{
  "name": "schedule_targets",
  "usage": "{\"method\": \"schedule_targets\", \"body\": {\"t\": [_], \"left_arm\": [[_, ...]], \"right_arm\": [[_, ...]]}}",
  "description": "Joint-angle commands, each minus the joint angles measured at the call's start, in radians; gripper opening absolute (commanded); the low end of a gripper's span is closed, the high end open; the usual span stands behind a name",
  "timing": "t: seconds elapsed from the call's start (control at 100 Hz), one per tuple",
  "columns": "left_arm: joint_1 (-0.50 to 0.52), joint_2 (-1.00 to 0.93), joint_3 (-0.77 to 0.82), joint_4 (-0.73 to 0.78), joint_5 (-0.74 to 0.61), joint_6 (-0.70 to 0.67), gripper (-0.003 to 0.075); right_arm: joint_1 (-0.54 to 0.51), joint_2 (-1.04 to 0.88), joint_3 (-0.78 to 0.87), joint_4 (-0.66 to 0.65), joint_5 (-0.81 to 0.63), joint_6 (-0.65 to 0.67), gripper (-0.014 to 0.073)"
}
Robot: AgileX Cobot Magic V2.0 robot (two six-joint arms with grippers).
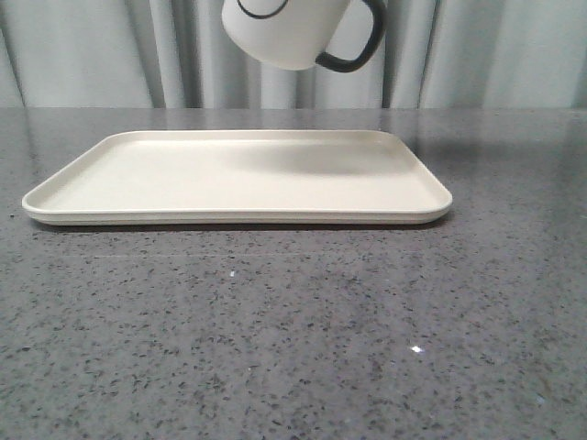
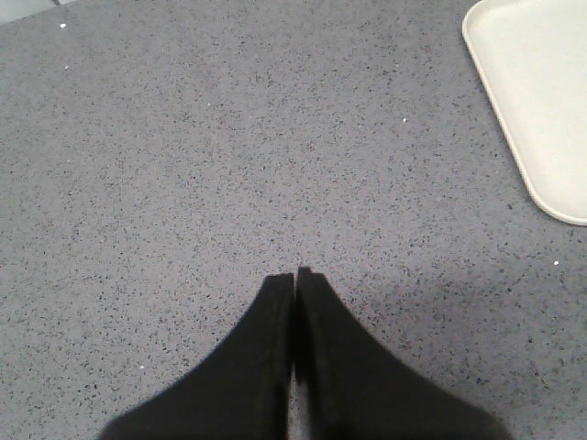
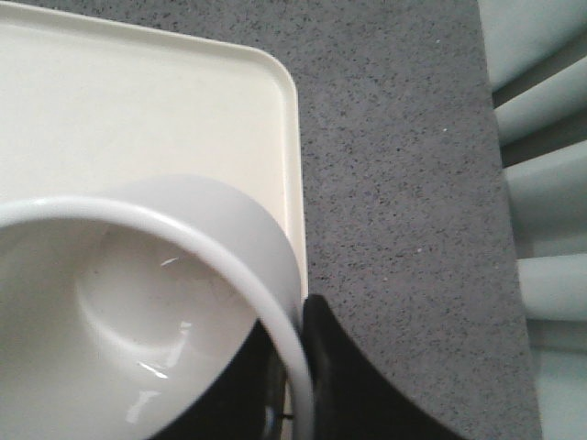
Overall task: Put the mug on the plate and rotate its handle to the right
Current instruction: 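Lift the mug off the tray with the right gripper, then rotate the held mug to turn its handle, lowering toward the tray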
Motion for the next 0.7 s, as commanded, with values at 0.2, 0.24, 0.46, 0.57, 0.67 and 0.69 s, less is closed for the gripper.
{"method": "schedule_targets", "body": {"t": [0.2,0.24,0.46,0.57,0.67,0.69], "left_arm": [[0.004,0.000,-0.023,0.013,-0.049,-0.010,-0.0020],[0.004,0.000,-0.023,0.013,-0.049,-0.010,-0.0020],[0.004,0.000,-0.023,0.013,-0.047,-0.010,-0.0020],[0.004,0.000,-0.023,0.013,-0.047,-0.010,-0.0020],[0.004,0.000,-0.023,0.013,-0.047,-0.010,-0.0020],[0.004,0.000,-0.023,0.013,-0.047,-0.010,-0.0020]], "right_arm": [[0.080,-0.057,0.008,-0.062,0.071,-0.007,-0.0111],[0.092,-0.057,0.008,-0.070,0.071,-0.007,-0.0111],[0.103,-0.057,0.029,-0.078,0.071,0.010,-0.0111],[0.103,-0.057,0.073,-0.083,0.071,0.024,-0.0111],[0.103,-0.057,0.091,-0.087,0.071,0.049,-0.0111],[0.103,-0.057,0.094,-0.090,0.071,0.057,-0.0111]]}}
